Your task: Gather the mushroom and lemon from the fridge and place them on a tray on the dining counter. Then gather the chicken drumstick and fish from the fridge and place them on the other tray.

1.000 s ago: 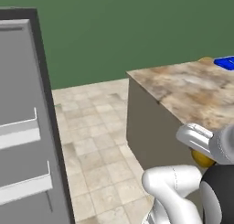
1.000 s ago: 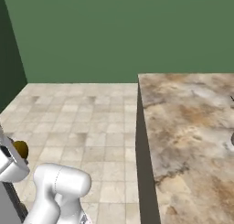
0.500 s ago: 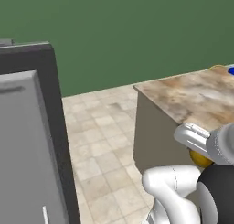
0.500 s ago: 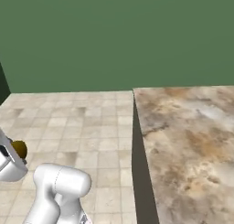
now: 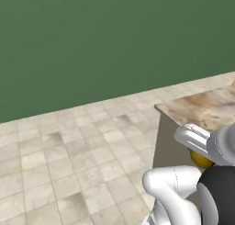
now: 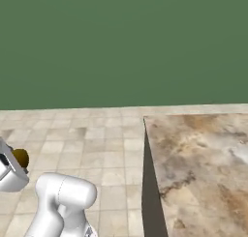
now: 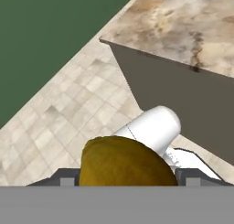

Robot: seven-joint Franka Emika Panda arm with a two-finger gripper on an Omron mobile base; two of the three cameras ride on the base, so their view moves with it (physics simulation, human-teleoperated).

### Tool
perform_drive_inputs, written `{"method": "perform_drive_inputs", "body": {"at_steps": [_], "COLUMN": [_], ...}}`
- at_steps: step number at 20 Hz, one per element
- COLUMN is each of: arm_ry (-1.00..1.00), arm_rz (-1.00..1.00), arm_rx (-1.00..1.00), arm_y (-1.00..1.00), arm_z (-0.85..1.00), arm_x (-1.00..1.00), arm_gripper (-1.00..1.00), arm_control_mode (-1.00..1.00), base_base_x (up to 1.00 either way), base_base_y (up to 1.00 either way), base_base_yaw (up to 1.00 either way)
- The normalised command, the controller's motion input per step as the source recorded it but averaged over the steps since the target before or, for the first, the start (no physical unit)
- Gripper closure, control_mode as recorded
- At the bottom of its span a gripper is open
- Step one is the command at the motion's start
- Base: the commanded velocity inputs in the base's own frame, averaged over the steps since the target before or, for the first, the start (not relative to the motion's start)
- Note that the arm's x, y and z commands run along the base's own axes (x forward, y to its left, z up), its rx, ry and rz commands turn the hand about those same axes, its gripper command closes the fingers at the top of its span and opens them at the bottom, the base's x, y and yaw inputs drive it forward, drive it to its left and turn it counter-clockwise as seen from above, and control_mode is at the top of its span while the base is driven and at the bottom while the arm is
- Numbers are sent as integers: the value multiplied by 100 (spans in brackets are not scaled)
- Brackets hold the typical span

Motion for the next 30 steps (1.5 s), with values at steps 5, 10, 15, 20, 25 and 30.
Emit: {"method": "perform_drive_inputs", "body": {"at_steps": [5,10,15,20,25,30], "arm_ry": [0,0,0,0,0,0], "arm_rz": [0,0,0,0,0,0], "arm_rx": [0,0,0,0,0,0], "arm_y": [0,0,0,0,0,0], "arm_z": [0,0,0,0,0,0], "arm_x": [0,0,0,0,0,0], "arm_gripper": [100,100,100,100,100,100], "arm_control_mode": [100,100,100,100,100,100], "base_base_x": [100,100,100,100,97,82], "base_base_y": [14,29,38,38,34,24], "base_base_yaw": [-8,-14,-25,-35,-38,-46]}}
